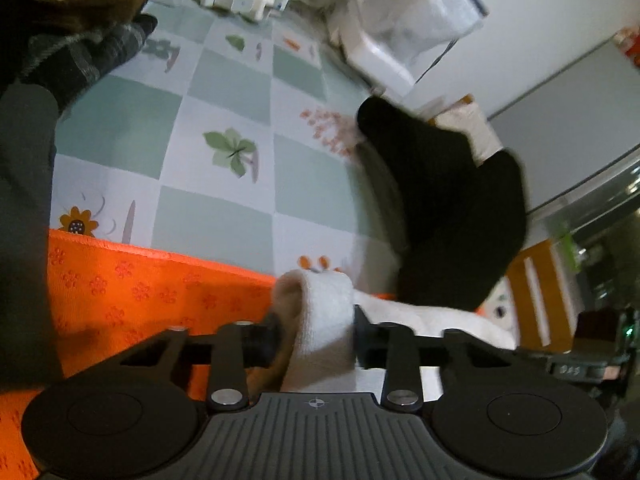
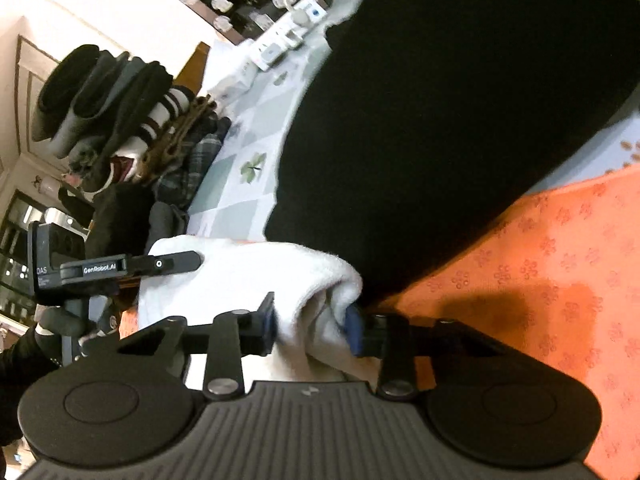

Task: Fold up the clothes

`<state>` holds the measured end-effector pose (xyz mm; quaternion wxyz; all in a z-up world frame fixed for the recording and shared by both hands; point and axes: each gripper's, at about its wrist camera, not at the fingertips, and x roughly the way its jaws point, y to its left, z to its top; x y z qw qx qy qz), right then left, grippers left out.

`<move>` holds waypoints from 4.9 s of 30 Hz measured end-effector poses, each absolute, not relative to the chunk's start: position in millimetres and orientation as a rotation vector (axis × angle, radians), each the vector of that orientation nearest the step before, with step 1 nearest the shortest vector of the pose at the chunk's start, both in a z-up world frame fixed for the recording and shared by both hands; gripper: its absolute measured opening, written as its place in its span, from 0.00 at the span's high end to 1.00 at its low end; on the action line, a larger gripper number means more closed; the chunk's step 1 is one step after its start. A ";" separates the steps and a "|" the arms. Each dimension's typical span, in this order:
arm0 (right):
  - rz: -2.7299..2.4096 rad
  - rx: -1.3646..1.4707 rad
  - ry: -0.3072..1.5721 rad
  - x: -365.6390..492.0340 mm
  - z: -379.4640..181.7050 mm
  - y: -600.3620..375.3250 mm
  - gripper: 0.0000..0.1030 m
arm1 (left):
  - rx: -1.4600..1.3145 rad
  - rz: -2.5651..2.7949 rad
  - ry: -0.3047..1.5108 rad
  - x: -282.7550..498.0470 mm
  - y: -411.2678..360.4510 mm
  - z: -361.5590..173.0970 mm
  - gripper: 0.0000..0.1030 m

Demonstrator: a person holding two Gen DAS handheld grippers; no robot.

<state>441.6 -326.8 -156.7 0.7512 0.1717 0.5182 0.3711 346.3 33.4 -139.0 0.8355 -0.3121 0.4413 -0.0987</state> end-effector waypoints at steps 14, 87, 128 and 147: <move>0.867 0.265 0.865 314.9 -21.2 -356.1 0.68 | -0.620 -0.366 0.723 224.2 19.5 -14.8 0.74; 0.711 -0.021 0.766 79.9 -133.2 -324.4 0.00 | -0.124 -0.118 0.716 -22.7 -115.4 -115.5 0.00; 0.701 -0.080 0.729 94.7 -104.5 -336.7 0.00 | -0.198 -0.048 0.606 -7.7 -92.3 -74.9 0.13; 0.475 0.032 0.856 142.9 -128.6 -369.1 0.17 | -0.324 0.057 0.709 65.7 -50.9 -108.5 0.74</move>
